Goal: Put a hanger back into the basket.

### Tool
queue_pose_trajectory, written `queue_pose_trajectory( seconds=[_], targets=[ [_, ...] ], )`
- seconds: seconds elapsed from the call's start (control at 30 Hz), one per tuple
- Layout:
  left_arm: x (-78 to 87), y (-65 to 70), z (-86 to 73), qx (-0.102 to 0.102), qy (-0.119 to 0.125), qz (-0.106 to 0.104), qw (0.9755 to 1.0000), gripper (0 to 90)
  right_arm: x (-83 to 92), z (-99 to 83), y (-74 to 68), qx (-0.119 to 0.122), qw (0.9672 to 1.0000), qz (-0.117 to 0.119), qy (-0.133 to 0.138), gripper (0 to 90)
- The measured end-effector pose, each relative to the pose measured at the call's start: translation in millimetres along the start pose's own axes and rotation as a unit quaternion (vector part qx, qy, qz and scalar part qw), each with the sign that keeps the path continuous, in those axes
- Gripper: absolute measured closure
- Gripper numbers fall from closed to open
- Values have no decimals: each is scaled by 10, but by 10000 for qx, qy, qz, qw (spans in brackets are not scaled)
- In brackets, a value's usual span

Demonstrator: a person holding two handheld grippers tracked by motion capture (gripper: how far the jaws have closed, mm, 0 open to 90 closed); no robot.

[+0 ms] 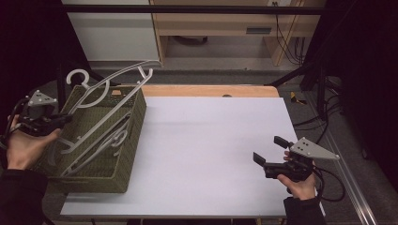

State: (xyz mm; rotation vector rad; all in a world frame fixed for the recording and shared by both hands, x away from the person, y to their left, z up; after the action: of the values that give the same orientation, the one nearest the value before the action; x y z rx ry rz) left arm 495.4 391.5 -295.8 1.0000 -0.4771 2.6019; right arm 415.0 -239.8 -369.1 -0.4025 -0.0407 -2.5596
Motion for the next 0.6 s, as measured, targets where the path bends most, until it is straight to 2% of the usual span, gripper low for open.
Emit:
queue_pose_trajectory(
  seconds=[0.27, 0.6],
  targets=[
    [-167, -182, -188, 131, -151, 221, 9996, 826, -8, -5, -3, 14, 10000, 10, -9, 51],
    [-310, -302, -396, 109, -499, 574, 9970, 826, -33, -15, -17, 4, 10000, 9, -52, 50]
  ],
)
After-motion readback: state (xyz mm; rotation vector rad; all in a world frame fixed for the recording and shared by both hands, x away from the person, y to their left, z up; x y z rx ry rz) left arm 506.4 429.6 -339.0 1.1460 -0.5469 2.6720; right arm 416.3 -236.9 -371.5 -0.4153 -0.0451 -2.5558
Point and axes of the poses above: each handheld gripper's, and its own axes: x roughly backward along the jaws, z roughly out of its top, y roughly to its right, the point moved 2 cm from there along -x, roughly forward along the jaws, and after that the axes turned 5 degrees about -z, right-handed, at the moved point
